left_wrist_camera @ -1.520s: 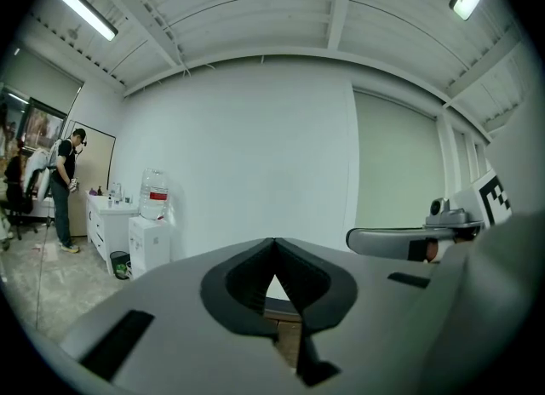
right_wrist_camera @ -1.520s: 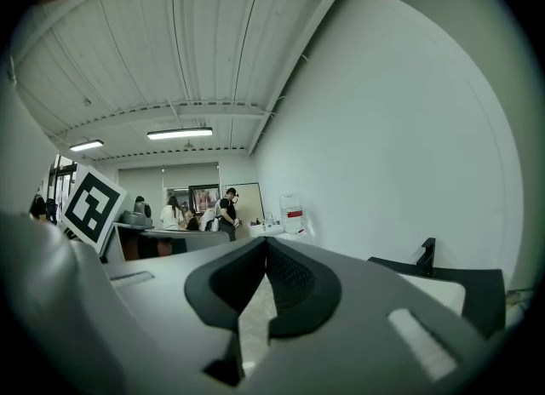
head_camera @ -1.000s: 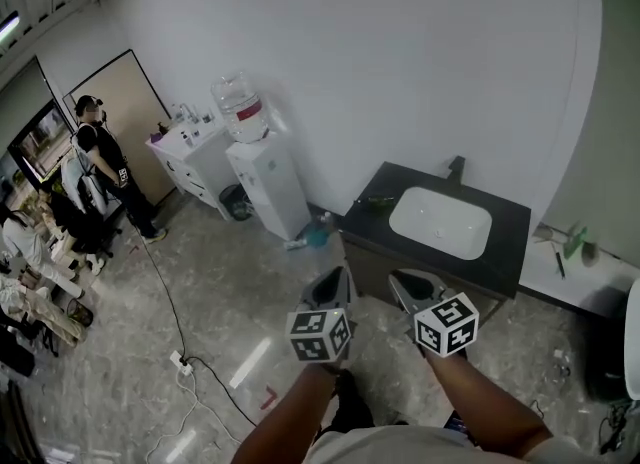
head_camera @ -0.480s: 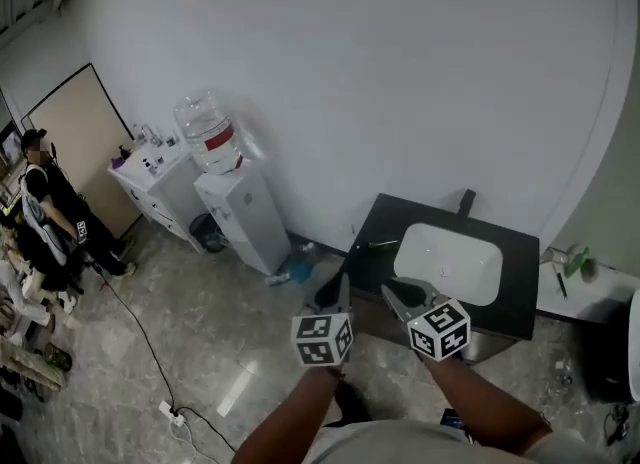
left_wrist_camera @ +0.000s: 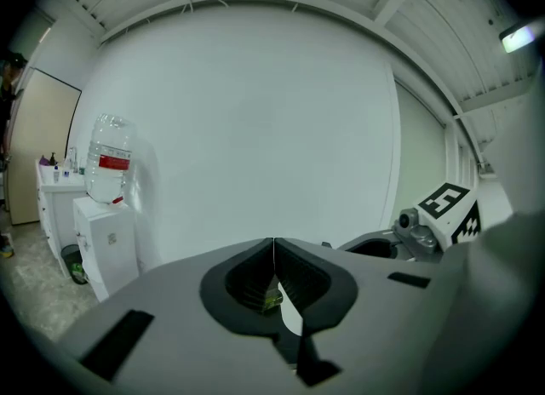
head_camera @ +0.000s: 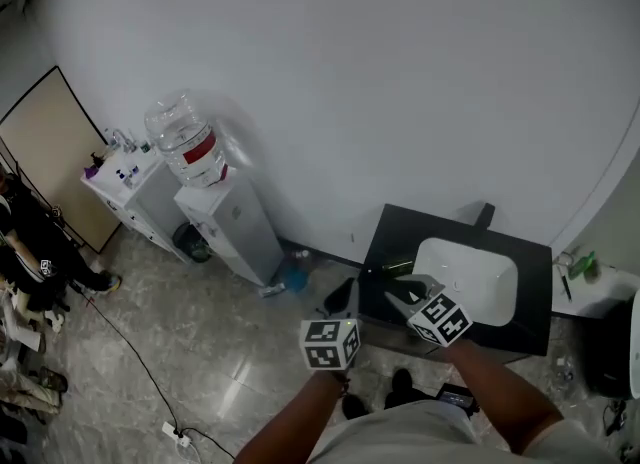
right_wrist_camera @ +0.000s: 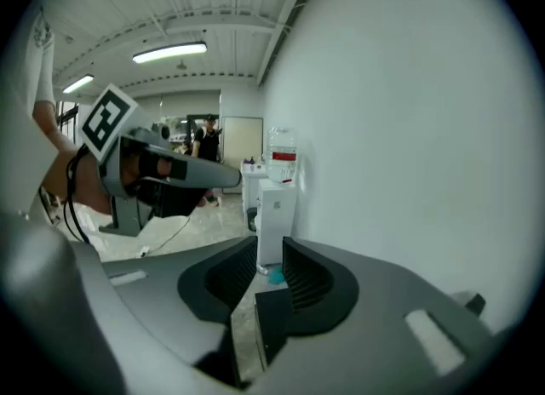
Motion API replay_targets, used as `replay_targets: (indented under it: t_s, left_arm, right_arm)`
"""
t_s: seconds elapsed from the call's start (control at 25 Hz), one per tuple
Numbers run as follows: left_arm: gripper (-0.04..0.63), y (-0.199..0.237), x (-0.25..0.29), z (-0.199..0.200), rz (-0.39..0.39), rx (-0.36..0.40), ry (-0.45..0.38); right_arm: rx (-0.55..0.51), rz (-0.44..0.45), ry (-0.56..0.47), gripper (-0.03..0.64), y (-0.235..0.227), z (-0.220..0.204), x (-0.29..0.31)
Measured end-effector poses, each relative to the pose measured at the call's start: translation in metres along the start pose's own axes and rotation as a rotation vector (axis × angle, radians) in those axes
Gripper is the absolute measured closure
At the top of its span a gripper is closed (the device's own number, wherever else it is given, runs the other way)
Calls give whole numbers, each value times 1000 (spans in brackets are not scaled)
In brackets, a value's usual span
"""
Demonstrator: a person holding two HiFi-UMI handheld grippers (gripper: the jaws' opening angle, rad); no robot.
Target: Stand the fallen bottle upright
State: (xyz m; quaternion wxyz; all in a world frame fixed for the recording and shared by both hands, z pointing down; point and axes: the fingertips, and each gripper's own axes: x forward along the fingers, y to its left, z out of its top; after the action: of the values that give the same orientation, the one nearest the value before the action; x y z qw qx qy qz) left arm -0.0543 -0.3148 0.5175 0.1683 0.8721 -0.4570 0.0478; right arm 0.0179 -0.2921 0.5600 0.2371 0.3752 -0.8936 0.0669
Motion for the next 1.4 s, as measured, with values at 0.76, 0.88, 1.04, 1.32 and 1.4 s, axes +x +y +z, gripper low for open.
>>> replay_targets:
  t_s: [0.76, 0.88, 1.04, 1.32, 1.4]
  left_arm:
    - [586, 115, 136, -9, 201, -131, 80]
    - [586, 123, 153, -17, 221, -149, 99]
    - [586, 133, 167, -28, 243, -164, 118]
    - [586, 144, 174, -37, 269, -180, 133]
    - [586, 145, 174, -38, 270, -184, 135]
  right_arm:
    - [-627, 614, 757, 492, -109, -171, 239]
    - [-643, 674, 805, 491, -113, -190, 254]
    - [-670, 724, 865, 491, -114, -216, 267]
    - [-699, 729, 845, 495, -113, -239, 273]
    - [-682, 717, 814, 497, -114, -233, 273]
